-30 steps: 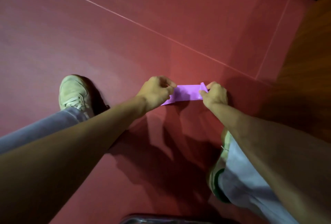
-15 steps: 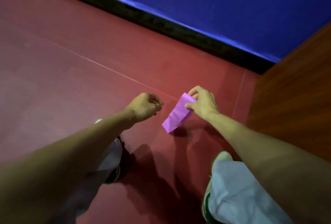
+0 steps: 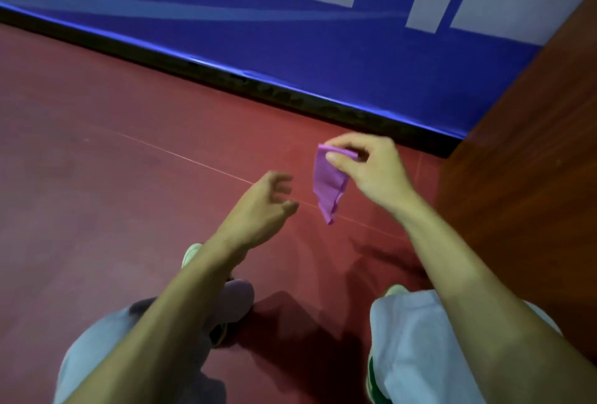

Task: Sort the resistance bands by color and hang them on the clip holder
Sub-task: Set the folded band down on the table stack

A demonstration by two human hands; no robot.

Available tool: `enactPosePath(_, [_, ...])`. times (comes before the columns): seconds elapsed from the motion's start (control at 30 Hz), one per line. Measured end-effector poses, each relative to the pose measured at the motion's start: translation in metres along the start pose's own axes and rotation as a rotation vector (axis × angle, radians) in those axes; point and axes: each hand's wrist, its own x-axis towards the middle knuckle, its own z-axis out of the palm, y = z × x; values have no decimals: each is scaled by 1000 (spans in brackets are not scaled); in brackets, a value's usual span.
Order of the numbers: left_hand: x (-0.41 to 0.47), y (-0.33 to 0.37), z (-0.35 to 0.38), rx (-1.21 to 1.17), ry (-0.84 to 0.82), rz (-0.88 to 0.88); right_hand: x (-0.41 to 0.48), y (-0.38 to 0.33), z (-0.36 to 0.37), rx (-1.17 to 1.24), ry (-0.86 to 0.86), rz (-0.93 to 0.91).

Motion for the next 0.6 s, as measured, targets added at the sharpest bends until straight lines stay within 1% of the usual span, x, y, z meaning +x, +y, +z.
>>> enactPosePath(0.07, [7,3,-2,51,-7,87,6,-7,-3,76,-17,-8])
enactPosePath(0.1, [12,2,-2,95,-21,103,9,-9,-4,118,-30,0])
enactPosePath(0.17, [22,2,-3,222,-97,85,13,-13,-5,240,-71,45])
enactPosePath(0.23, [29,1,-5,259,-186,61,18,-18,-5,388,-117,91])
enactPosePath(0.33, [35,9,-6,320,-271,59,26,-24,-7,545,-155,122])
enactPosePath(0.4, [37,11,-6,354,-316,67,29,-28,-8,616,-132,121])
enactPosePath(0.47, [37,12,-5,322,-332,74,31,-31,-9,685,-84,111])
enactPosePath(0.6, [37,12,-3,307,-293,74,33,-34,-15,815,19,127])
